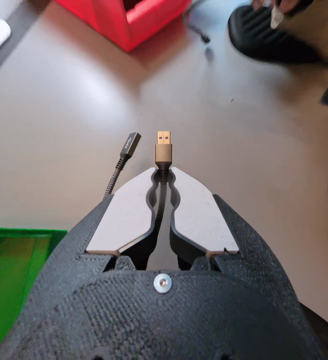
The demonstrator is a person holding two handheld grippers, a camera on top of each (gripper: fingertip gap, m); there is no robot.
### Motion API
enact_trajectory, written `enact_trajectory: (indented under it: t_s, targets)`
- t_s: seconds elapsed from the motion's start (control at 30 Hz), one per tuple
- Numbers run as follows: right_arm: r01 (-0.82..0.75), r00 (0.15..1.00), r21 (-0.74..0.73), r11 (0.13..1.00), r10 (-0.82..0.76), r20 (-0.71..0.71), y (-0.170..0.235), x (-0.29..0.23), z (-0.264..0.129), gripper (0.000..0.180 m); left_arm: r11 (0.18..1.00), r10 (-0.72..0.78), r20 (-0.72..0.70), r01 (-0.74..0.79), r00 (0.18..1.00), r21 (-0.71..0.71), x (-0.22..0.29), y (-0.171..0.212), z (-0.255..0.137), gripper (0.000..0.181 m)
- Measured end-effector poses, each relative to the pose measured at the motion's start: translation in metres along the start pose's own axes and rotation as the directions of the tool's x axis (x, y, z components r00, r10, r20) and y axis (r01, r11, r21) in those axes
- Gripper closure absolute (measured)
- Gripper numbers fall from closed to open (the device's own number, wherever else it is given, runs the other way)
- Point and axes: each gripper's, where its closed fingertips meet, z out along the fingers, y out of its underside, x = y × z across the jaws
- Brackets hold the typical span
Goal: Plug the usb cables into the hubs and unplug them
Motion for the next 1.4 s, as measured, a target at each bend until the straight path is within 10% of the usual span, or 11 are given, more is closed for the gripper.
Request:
enact_trajectory:
  t_s: [0.03,0.43,1.4]
  targets:
    - [0.002,1.000,-0.001,1.000,-0.002,0.012,0.000,-0.003,0.001,0.167,1.000,-0.012,-0.021,0.012,1.000,0.025,0.004,-0.007,-0.009,0.171]
    - [0.257,0.951,-0.107,0.960,-0.232,0.203,0.017,-0.058,0.019,0.167,0.983,-0.014,-0.314,-0.045,0.949,-0.178,0.084,-0.042,-0.006,0.171]
    - [0.374,0.909,-0.107,0.921,-0.341,0.239,0.017,-0.077,0.023,0.168,0.958,-0.023,-0.400,-0.094,0.916,-0.272,0.103,-0.041,0.035,0.172]
